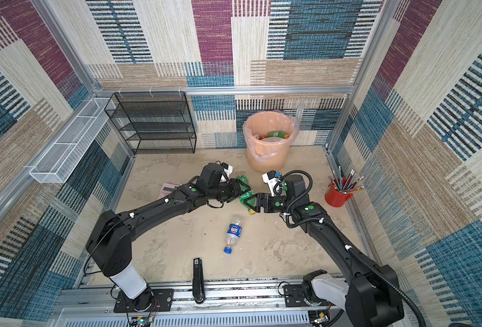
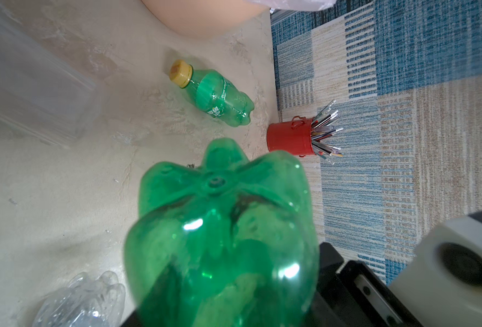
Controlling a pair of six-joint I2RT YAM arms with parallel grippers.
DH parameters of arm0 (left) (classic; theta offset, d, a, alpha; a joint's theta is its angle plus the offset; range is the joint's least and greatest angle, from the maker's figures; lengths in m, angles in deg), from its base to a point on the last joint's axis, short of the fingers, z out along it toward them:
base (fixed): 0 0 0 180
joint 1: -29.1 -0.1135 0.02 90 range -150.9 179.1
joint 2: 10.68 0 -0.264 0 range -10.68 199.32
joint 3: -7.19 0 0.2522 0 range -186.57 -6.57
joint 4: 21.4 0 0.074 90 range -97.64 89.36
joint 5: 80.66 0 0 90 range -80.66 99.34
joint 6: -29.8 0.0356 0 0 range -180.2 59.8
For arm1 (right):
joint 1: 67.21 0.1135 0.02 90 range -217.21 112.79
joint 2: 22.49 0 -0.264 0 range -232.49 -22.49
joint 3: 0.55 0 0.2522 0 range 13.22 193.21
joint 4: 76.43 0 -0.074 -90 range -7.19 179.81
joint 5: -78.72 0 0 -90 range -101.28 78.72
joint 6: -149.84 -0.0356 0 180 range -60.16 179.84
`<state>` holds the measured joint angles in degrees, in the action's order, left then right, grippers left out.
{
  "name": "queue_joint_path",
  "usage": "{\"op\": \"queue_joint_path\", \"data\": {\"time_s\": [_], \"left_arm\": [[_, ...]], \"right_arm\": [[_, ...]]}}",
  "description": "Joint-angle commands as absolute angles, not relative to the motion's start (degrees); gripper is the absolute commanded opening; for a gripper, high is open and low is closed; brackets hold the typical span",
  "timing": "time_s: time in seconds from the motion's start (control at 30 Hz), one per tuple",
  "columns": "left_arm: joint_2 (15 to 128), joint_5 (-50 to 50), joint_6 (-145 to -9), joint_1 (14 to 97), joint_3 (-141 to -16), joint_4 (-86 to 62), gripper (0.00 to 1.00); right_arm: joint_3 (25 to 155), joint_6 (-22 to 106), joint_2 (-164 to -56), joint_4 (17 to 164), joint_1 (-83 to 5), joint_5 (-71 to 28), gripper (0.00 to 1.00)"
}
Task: Throw the plastic bottles in the bin
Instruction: 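Close the right gripper on the large green bottle held by the left gripper, then open the left gripper and draw it back while the right gripper lifts the bottle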
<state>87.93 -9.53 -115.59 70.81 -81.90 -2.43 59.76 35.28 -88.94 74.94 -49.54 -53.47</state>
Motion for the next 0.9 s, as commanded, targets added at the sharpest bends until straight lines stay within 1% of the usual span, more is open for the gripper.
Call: {"op": "queue_joint_path", "data": {"time_s": [0.0,0.27,0.37,0.47,0.53,0.57,0.6,0.63,0.73,0.87], "left_arm": [[87.58,-10.95,-115.74,71.62,-82.68,-4.73,0.54],[86.79,-11.49,-117.06,73.35,-81.89,-5.93,0.56],[86.7,-11.63,-117.37,73.74,-81.59,-6.42,0.57],[86.7,-11.97,-117.93,73.75,-81.14,-6.86,0.58],[86.59,-12.18,-118.38,73.78,-80.53,-7.63,0.6],[86.53,-12.23,-118.51,73.75,-80.31,-7.92,0.63],[86.44,-12.32,-118.45,73.76,-80.07,-8.27,0.67],[86.35,-12.35,-118.23,73.77,-79.88,-8.58,0.73],[85.2,-11.29,-117.77,73.75,-78.72,-10.42,0.84],[82.06,-6.65,-117.46,73.57,-76.2,-13.08,0.93]], "right_arm": [[60.56,35.75,-90.22,78.14,-49.46,-51.34,0.9],[61.17,36.27,-92.86,80.31,-49.46,-52.71,0.78],[61.4,36.68,-93.2,80.09,-49.46,-53.29,0.7],[61.12,36.88,-92.29,80.23,-49.5,-53.24,0.59],[61.46,37.14,-91.95,79.72,-49.55,-53.23,0.52],[61.55,37.23,-91.78,79.38,-49.54,-53.25,0.49],[61.52,37.33,-91.5,78.95,-49.54,-53.16,0.48],[61.48,37.34,-91.19,78.57,-49.54,-52.99,0.47],[60.66,37.42,-89.77,76.92,-49.54,-52.3,0.47],[57.62,36.75,-86.49,74.69,-49.73,-50.65,0.47]]}}
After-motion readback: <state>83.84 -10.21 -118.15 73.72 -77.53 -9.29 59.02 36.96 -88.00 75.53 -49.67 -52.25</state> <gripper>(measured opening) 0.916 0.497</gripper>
